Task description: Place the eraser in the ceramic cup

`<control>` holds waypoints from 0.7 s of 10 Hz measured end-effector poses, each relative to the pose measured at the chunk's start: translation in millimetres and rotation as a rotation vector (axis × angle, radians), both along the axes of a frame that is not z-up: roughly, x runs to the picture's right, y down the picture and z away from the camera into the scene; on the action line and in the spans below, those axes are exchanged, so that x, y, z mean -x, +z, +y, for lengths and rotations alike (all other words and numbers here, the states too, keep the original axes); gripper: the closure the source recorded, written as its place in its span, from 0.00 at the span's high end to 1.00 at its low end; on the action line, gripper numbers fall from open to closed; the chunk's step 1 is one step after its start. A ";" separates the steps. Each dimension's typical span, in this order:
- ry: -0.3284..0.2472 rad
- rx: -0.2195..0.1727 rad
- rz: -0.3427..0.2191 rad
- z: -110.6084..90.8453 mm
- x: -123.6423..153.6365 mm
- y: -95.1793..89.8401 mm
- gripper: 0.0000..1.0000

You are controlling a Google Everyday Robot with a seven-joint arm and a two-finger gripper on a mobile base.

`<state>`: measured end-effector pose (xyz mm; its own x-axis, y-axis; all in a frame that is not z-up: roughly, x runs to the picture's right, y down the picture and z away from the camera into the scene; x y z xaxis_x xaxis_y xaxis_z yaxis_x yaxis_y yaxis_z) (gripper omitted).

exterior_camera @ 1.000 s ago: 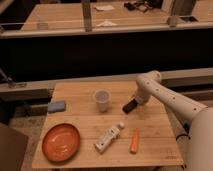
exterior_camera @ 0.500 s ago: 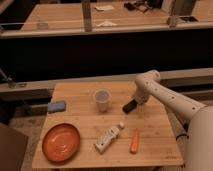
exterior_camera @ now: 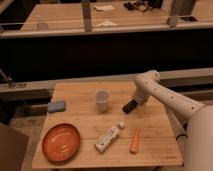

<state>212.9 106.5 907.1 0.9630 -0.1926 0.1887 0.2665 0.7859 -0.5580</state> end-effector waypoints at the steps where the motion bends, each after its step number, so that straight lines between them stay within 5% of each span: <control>1: 0.000 0.009 0.001 0.4 0.4 -1.8 0.41; 5: -0.016 0.004 -0.003 4.6 2.1 5.4 0.08; 7: -0.033 -0.023 -0.003 -17.9 0.9 -13.3 0.04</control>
